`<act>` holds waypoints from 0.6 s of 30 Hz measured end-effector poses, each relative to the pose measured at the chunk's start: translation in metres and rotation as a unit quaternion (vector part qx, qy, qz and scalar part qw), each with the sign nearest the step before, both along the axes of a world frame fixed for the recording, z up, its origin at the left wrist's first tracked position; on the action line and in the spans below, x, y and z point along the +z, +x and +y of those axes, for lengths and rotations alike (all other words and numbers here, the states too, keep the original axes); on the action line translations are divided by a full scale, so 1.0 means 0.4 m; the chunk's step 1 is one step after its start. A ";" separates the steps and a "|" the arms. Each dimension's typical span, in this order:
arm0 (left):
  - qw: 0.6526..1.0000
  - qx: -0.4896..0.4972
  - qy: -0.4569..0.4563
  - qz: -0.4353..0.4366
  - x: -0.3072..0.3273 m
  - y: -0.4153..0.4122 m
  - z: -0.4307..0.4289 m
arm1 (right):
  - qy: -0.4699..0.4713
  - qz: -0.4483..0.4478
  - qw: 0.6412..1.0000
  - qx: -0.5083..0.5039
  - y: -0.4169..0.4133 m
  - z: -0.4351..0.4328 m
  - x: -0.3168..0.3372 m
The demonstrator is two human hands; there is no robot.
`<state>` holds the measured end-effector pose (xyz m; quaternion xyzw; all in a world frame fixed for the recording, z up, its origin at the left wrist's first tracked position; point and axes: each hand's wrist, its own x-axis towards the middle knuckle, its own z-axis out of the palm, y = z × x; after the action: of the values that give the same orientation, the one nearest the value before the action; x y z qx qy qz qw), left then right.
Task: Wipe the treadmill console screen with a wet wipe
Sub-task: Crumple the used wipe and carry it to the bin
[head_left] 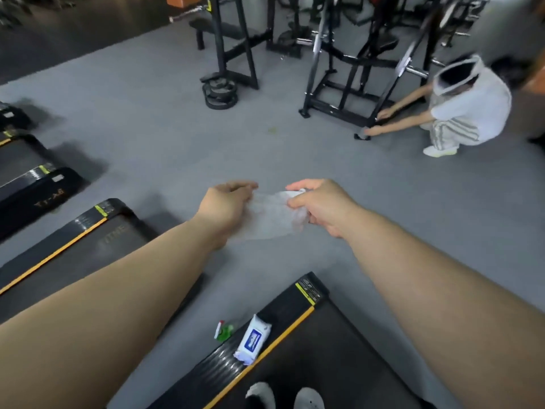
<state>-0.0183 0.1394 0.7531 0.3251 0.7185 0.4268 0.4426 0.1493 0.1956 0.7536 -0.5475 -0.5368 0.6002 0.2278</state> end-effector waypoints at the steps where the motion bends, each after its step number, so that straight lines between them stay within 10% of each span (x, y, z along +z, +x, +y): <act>1: 1.000 -0.026 -0.003 -0.012 -0.007 0.013 0.021 | 0.003 -0.012 1.000 -0.009 0.025 0.013 -0.012; 8: 0.969 -0.224 -0.064 0.086 -0.034 0.099 0.126 | 0.060 -0.103 0.991 -0.068 0.177 0.032 -0.062; 18: 0.979 -0.175 -0.023 0.106 -0.015 0.159 0.163 | 0.009 -0.019 0.989 -0.150 0.253 0.023 -0.052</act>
<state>0.0454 0.2044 0.7473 0.4788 0.7030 0.2888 0.4394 0.2504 0.2050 0.7329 -0.6309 -0.4583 0.5440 0.3097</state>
